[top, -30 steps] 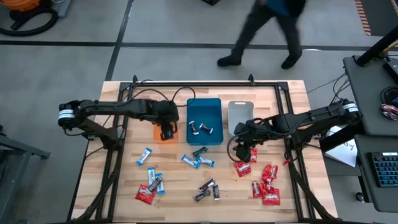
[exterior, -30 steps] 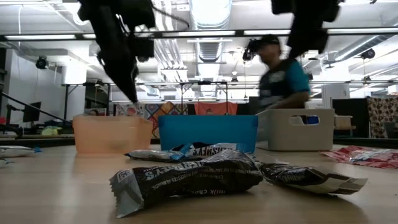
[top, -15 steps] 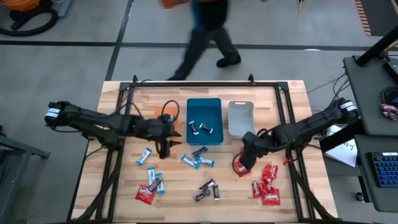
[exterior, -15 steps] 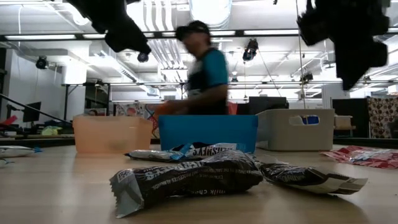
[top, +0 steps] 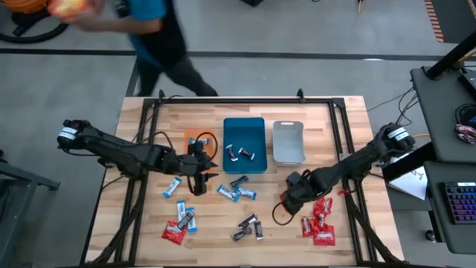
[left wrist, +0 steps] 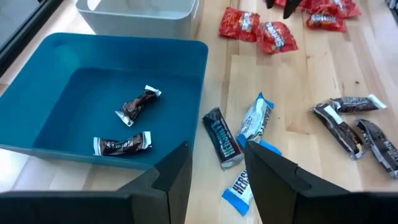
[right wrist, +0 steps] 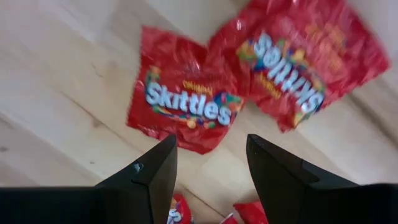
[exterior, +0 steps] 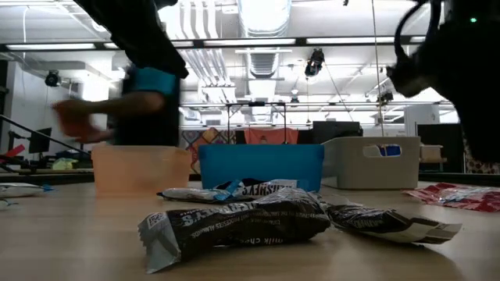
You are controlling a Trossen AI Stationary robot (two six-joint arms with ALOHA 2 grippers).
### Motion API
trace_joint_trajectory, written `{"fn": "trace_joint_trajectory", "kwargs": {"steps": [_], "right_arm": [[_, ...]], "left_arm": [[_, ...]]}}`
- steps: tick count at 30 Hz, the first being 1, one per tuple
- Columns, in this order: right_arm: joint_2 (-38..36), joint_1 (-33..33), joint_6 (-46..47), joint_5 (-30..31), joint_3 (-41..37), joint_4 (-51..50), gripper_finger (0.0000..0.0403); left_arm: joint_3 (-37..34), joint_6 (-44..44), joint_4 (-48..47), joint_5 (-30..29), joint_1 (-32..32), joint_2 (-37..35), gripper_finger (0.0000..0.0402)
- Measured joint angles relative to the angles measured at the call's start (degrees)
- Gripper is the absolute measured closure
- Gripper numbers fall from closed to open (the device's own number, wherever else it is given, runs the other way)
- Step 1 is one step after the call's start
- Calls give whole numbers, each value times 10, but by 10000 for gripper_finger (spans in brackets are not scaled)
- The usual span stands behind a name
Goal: Sort candy
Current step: Put the red candy into the gray bin
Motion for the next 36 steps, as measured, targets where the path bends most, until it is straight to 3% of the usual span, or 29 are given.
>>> {"fn": "trace_joint_trajectory", "kwargs": {"steps": [10, 22, 36], "right_arm": [[55, 6, -8, -5, 1, 51, 220], [82, 2, -25, 29, 2, 68, 227], [80, 2, -104, 59, -2, 105, 389]], "left_arm": [[0, 0, 0, 0, 0, 36, 270], [0, 0, 1, -1, 0, 70, 270], [0, -4, 2, -16, 0, 75, 270]]}}
